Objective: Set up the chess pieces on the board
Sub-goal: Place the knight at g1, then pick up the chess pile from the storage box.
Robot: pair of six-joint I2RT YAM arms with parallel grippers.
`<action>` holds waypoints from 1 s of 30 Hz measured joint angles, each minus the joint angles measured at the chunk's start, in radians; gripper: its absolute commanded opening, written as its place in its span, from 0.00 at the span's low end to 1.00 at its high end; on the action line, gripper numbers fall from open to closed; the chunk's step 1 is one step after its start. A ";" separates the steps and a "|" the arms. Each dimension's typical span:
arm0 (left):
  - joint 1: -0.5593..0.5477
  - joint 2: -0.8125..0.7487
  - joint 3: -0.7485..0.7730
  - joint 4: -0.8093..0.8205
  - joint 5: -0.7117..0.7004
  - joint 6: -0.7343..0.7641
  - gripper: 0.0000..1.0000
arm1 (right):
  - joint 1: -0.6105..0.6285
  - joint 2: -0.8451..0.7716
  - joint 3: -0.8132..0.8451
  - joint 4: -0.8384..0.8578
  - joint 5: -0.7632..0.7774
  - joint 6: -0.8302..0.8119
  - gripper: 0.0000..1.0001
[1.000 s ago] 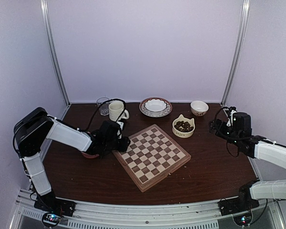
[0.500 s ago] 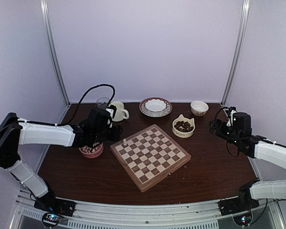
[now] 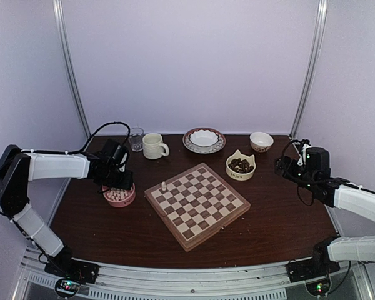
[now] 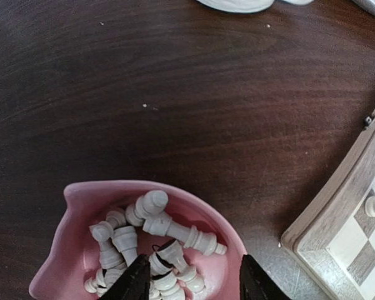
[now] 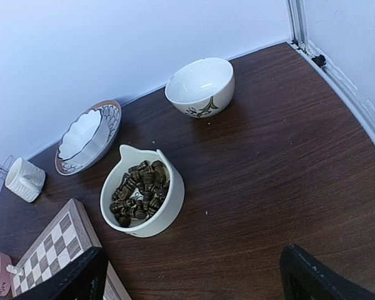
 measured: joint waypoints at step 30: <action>0.027 0.171 0.070 0.040 -0.148 0.129 0.38 | 0.000 0.000 0.000 0.001 -0.001 0.000 0.99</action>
